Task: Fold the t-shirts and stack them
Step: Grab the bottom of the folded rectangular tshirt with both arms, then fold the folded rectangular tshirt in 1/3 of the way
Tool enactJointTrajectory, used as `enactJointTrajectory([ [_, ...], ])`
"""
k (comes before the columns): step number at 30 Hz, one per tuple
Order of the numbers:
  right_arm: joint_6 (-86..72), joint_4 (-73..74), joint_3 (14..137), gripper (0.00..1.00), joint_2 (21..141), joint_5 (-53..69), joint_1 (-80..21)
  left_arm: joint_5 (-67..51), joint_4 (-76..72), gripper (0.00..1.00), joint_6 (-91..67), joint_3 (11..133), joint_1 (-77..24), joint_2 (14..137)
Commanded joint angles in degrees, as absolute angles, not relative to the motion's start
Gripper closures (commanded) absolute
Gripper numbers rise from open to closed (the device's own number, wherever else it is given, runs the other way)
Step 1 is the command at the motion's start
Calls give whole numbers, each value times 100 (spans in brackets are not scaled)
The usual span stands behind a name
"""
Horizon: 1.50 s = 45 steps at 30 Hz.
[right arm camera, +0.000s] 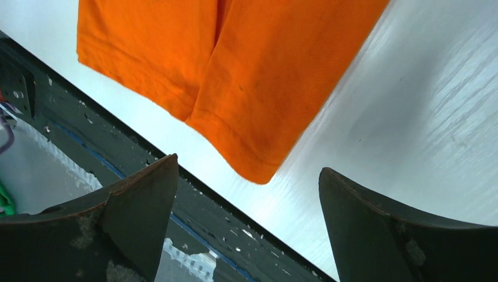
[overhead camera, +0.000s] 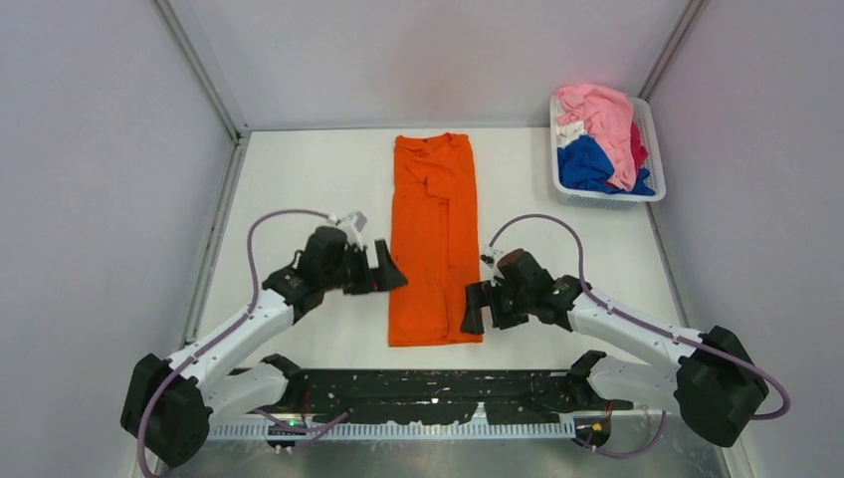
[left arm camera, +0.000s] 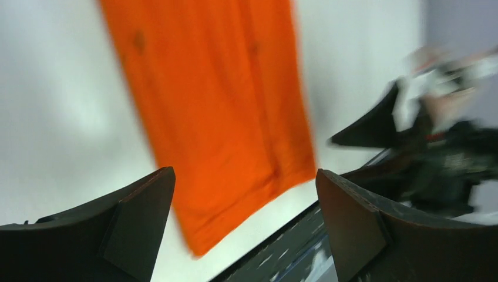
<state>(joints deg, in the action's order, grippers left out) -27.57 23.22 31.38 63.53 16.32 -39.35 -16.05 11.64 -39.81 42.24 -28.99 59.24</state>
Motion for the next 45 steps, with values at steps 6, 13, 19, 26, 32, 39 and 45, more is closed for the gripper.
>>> enactJointTrajectory([
  [6,-3123,2146,2698,25,6109,1130,-4421,-1282,2266,17,-4620,2172,-4017,4870],
  [13,-3141,2009,2754,42,6639,954,-4525,-1557,1219,36,-4771,1800,-4133,5351],
  [19,-3240,1719,2695,56,6871,1171,-4608,-1672,788,59,-4772,1884,-4234,6161],
  [26,-3380,1685,2671,94,7032,1456,-4689,-1804,861,100,-4890,1832,-4309,6599],
  [32,-3704,1714,2327,95,6527,1541,-4867,-1763,1054,100,-5064,1546,-4485,5591],
  [39,-3430,1701,3034,95,6382,1116,-4819,-1709,625,100,-4637,2146,-4398,5454],
  [45,-3169,1724,3961,95,6706,675,-4251,-1539,271,100,-4300,2885,-3888,6039],
])
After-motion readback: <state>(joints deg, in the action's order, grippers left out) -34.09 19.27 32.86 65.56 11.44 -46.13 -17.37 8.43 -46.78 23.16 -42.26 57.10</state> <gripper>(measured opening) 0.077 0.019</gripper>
